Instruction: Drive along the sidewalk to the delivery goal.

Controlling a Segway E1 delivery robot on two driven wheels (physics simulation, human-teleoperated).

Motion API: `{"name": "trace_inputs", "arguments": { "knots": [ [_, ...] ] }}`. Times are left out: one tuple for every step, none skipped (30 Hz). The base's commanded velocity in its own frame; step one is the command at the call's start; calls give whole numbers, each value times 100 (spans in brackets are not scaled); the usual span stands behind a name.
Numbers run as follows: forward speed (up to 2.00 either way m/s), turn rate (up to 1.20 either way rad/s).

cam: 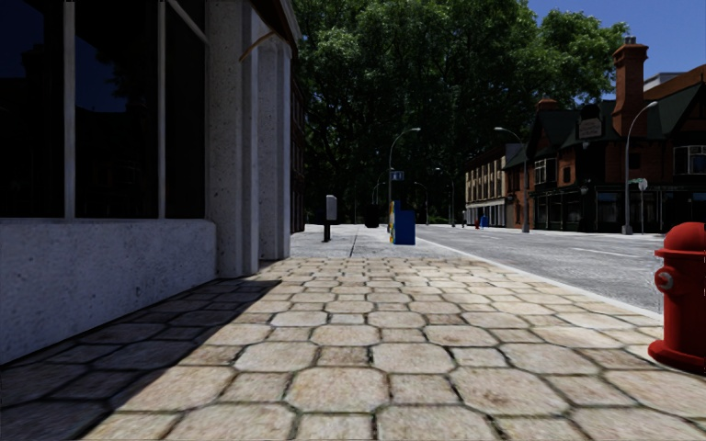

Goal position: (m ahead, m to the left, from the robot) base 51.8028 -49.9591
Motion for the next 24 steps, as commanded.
{"name": "trace_inputs", "arguments": {
  "knots": [
    [200,-2],
    [200,-5],
    [200,-6],
    [200,-6],
    [200,-6],
    [200,-6],
    [200,-6],
    [200,-6],
    [200,-6],
    [200,-11],
    [200,-14],
    [200,-15],
    [200,-15],
    [200,-17],
    [200,-17],
    [200,-17],
    [200,-17],
    [200,-17],
    [200,-17],
    [200,-17],
    [200,-17],
    [200,-17],
    [200,-17],
    [200,-18]
  ]
}}
